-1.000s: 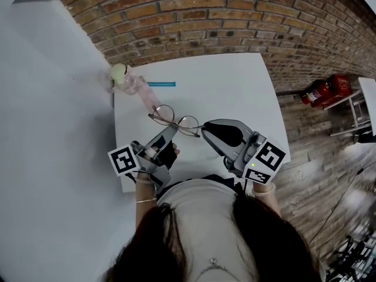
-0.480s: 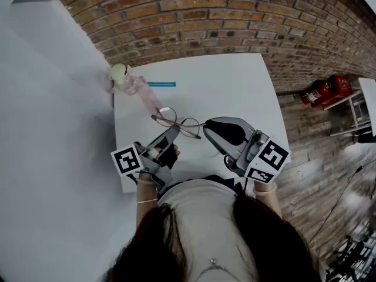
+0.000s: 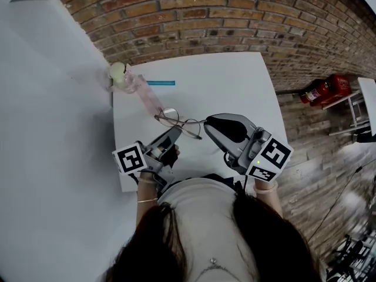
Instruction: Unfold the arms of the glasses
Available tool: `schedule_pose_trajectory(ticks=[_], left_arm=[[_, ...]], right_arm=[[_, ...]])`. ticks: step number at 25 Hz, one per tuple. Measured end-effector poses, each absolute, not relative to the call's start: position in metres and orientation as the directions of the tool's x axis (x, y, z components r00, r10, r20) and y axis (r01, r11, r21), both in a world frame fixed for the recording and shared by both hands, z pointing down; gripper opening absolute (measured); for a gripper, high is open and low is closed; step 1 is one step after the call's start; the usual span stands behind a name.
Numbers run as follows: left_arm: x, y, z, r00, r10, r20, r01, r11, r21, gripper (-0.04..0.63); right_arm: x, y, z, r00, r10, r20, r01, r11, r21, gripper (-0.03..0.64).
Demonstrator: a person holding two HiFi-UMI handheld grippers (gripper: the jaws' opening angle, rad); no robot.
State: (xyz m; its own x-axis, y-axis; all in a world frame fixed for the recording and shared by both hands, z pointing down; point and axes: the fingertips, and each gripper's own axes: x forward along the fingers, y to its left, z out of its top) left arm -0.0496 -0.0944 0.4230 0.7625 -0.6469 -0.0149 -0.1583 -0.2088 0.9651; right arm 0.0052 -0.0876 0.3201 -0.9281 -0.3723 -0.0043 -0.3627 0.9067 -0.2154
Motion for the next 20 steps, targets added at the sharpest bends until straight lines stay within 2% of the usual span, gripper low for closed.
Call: schedule_pose_trajectory(ticks=[8,12,20], left_arm=[[-0.045,-0.091,0.436,0.767,-0.640,0.052,-0.206,-0.168,0.964,0.021],[-0.048,-0.094,0.442,0.777,-0.619,0.109,-0.321,-0.242,0.916,0.021],[-0.044,-0.092,0.448,0.785,-0.601,0.152,-0.369,-0.256,0.893,0.021]], right_arm=[[0.005,-0.089,0.314,-0.927,-0.375,-0.017,-0.364,0.909,-0.204,0.041],[0.005,-0.091,0.308,-0.927,-0.374,-0.026,-0.363,0.912,-0.192,0.041],[0.005,-0.094,0.304,-0.924,-0.382,-0.028,-0.371,0.912,-0.175,0.041]])
